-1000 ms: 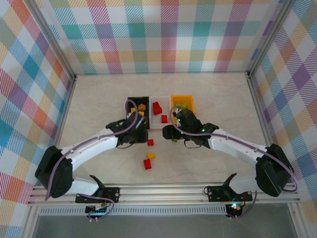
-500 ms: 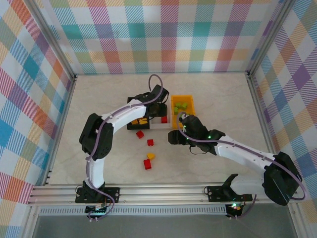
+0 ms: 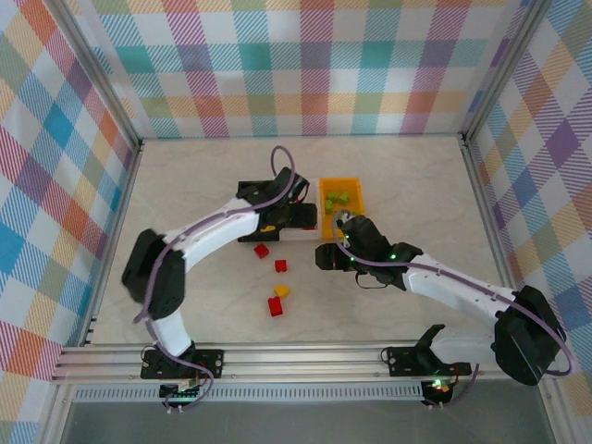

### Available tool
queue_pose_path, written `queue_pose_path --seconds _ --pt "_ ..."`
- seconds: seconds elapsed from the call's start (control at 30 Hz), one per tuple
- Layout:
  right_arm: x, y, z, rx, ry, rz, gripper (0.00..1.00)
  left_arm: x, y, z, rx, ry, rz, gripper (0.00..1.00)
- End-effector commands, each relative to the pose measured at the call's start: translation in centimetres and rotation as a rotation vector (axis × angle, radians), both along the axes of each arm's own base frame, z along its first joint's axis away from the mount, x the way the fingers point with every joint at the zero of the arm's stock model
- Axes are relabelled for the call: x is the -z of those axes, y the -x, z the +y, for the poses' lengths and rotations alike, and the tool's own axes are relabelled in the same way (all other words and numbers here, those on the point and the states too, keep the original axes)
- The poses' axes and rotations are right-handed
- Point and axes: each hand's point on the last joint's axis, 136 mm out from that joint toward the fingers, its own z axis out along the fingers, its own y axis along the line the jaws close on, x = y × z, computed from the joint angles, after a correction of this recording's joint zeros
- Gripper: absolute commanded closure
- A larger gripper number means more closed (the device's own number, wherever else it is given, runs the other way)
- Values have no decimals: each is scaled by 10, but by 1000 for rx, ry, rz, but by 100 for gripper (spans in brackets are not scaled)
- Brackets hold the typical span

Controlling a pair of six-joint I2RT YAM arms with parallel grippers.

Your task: Sort the legos into containers by color

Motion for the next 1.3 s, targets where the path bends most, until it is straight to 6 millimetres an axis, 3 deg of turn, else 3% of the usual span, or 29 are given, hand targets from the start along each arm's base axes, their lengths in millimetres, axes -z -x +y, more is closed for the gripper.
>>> queue_pose_path --seconds 0.0,0.13,0.27,0.4,0.57,0.63,0.73,0.9,1.03,1.13,1.27 --pt "-6 -4 -4 21 -9 -21 25 2 30 15 -11 43 22 19" --pt "-6 -5 -4 25 -11 -25 25 34 65 36 -20 34 81 18" --pt "-6 -5 -5 32 -13 -27 25 69 81 46 -27 23 128 17" --pt "-7 -5 -7 37 -13 -27 25 92 79 43 -24 22 144 17" --pt "-8 -3 -10 41 -9 -30 25 103 68 32 -15 31 134 20" --pt "-8 -4 -12 46 -7 -31 25 108 65 31 -13 15 139 25" --pt "-8 -3 -14 51 -5 -31 26 115 65 30 -10 -1 157 42" --pt "-9 -5 -17 59 -9 -36 26 110 69 31 -4 7 164 60" --pt "-8 -5 -17 62 -11 -36 25 94 71 28 0 35 164 67" --pt "-7 -6 -18 66 -12 -35 26 71 63 22 1 58 129 70" --pt "-4 -5 -20 71 -13 -28 25 34 34 10 1 91 64 70"
